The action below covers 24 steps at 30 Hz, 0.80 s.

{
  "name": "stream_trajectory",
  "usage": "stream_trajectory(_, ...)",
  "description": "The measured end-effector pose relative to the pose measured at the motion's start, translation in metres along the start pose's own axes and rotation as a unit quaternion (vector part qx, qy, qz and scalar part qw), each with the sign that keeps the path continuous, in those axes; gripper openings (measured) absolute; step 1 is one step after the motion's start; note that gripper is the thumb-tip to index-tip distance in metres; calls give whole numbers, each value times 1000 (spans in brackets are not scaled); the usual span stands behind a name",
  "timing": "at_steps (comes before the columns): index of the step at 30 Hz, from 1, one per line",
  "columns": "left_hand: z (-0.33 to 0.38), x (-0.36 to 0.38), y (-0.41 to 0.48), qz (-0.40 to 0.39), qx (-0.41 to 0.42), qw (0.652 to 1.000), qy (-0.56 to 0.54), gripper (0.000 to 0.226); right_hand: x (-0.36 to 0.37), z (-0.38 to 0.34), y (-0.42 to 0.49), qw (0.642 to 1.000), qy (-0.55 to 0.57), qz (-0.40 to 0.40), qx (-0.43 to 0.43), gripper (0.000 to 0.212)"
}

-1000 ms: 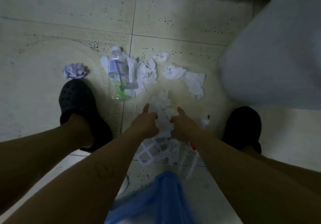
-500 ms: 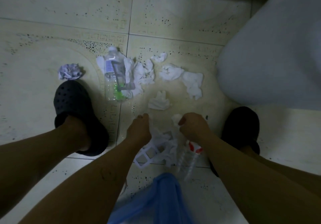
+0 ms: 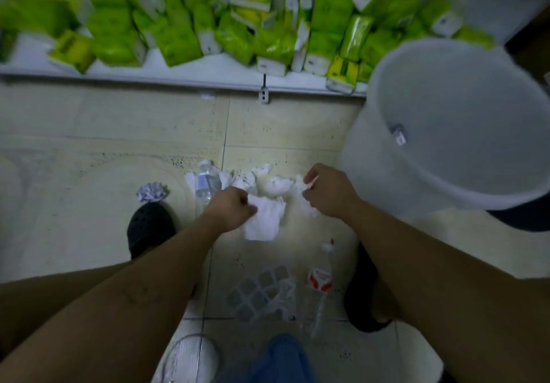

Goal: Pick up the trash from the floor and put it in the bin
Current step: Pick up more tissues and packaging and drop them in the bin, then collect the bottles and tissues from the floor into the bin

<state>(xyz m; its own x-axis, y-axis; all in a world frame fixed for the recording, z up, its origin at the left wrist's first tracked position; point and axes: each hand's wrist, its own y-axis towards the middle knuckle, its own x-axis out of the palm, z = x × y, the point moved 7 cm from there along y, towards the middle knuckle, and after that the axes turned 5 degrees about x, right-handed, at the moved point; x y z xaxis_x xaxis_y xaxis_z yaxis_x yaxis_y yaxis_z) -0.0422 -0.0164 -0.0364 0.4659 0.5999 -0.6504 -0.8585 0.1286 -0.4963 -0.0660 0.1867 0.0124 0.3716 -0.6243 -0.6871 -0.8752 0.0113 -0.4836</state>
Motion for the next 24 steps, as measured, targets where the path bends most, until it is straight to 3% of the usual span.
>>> stream_trajectory(2, 39, -33, -15, 45, 39, 998, 3, 22, -39, -20, -16, 999, 1, 31, -28, 25)
stream_trajectory(6, 121, -75, -49, 93, 104, 990, -18, 21, -120, -42, -59, 992, -19, 108, -64, 15)
stream_trajectory(11, 206, -88, -61, 140, 153, 973, -105, 25, -202, -24, -92, 986, -32, 158, -44, 13)
stream_trajectory(16, 268, -79, -48, 171, 160, 966, -113, 17, -246, 29, -91, 962, 95, 257, -3, 14)
stream_trajectory(21, 310, -51, -11, 175, 150, 960, -158, 22, -264, 89, -65, 938, 213, 268, 50, 18)
stream_trajectory(24, 327, -24, 5, 135, 166, 964, -160, 28, -261, 104, -53, 961, 180, 198, 68, 51)
